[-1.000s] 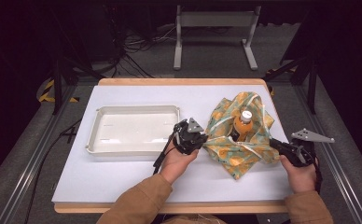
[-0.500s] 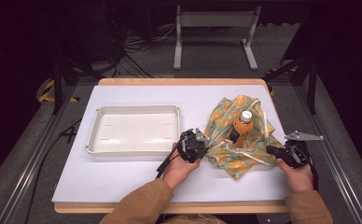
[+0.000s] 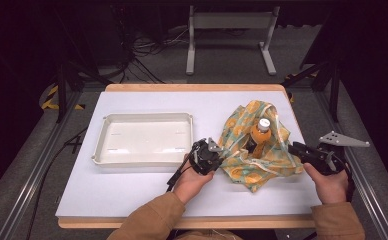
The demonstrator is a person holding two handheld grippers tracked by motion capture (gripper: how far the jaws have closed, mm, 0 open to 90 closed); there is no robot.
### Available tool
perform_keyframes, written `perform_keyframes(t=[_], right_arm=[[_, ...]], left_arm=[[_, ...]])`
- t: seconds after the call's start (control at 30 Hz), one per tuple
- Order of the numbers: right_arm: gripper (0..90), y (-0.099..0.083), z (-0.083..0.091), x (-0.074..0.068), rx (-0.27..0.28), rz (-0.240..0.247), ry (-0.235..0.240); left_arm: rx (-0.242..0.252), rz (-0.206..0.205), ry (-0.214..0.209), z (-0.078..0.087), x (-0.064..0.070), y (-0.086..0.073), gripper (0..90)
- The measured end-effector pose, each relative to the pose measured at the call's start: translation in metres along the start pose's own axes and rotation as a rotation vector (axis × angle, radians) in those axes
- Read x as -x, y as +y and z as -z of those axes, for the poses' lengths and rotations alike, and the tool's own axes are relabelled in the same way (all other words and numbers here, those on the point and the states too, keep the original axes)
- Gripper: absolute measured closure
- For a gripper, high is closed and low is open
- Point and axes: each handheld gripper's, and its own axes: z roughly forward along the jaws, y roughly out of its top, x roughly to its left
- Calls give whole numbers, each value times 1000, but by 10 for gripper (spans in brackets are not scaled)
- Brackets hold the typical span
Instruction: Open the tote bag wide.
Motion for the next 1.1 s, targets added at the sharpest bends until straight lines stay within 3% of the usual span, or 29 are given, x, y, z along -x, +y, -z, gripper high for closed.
perform_keyframes(t=[0.07,0.1,0.2,0.33,0.43,0.57,0.77,1.0,1.1], right_arm=[[714,21,0,-2,62,19,23],[714,21,0,-2,62,19,23],[715,44,-4,-5,98,44,56],[716,73,-19,-10,106,103,101],[702,87,-37,-11,80,139,121],[695,96,-58,-9,45,152,123],[698,99,-82,4,51,103,150],[703,82,-105,25,-10,30,115],[695,75,-109,29,-32,31,111]], left_arm=[[2,-1,-1,0,0,0,855],[2,-1,-2,1,1,0,855],[13,1,-5,2,1,1,855],[32,-9,-12,2,2,2,855],[31,-12,-19,2,4,2,853],[35,-24,-28,2,6,2,851],[37,-26,-33,1,7,2,847],[30,-28,-32,2,8,0,834],[26,-27,-35,1,8,-1,824]])
